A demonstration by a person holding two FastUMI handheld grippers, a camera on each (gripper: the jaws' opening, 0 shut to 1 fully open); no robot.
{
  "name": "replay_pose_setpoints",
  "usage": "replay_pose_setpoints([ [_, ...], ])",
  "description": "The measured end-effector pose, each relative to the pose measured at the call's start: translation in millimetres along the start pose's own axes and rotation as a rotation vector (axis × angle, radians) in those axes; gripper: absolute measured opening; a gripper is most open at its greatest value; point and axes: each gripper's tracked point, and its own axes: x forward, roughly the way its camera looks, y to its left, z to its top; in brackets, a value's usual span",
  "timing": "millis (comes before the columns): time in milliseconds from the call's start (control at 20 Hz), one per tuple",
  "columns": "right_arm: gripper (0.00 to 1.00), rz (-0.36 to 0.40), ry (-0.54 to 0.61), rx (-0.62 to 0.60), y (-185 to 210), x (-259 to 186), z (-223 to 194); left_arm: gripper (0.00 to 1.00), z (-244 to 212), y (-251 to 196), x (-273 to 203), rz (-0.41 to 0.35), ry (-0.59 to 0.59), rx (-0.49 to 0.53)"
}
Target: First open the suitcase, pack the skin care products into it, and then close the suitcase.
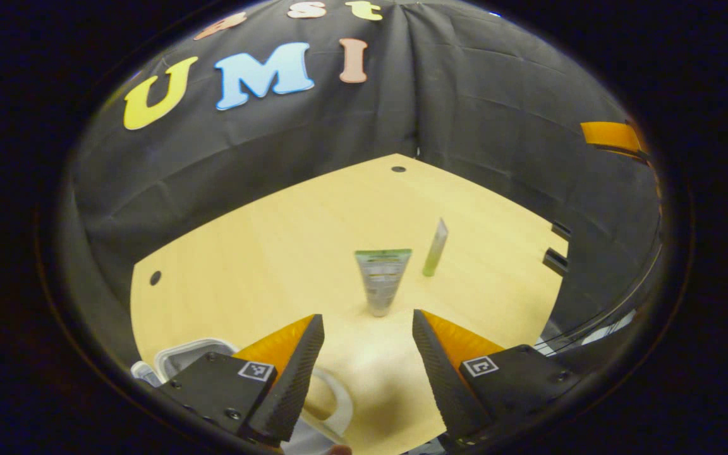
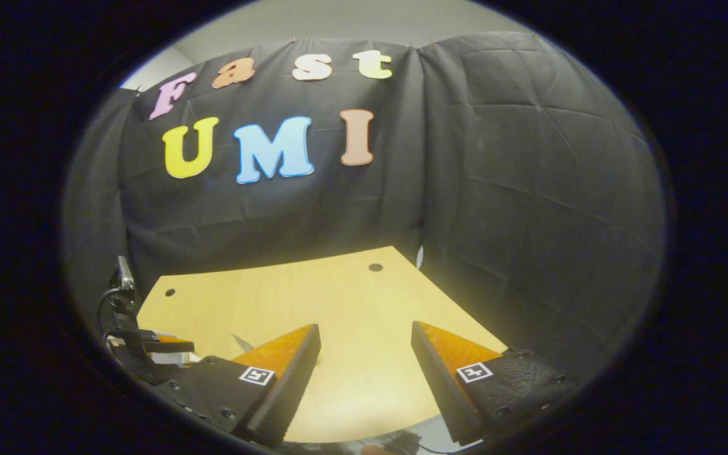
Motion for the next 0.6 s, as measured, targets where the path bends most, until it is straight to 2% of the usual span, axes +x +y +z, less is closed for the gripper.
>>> replay_pose_setpoints([
  [100, 0.88, -0.027, 0.017, 0.015, -12, 2, -3, 0.93, 9, -8, 23, 0.009, -0.026, 0.018],
  [300, 0.88, -0.039, 0.043, 0.027, -21, 8, -2, 0.93, 33, 2, 64, 0.131, -0.142, 0.082],
  [450, 0.88, -0.025, 0.062, 0.005, -18, 17, 1, 0.93, 24, -1, 100, 0.174, -0.123, 0.102],
  [500, 0.88, -0.011, 0.076, -0.006, -14, 21, 0, 0.89, 23, 0, 107, 0.186, -0.121, 0.1],
  [550, 0.88, 0.005, 0.088, -0.015, -8, 25, 0, 0.93, 23, 0, 113, 0.202, -0.121, 0.087],
  [600, 0.87, 0.018, 0.092, -0.019, -3, 28, 1, 0.92, 23, 1, 116, 0.205, -0.126, 0.065],
])
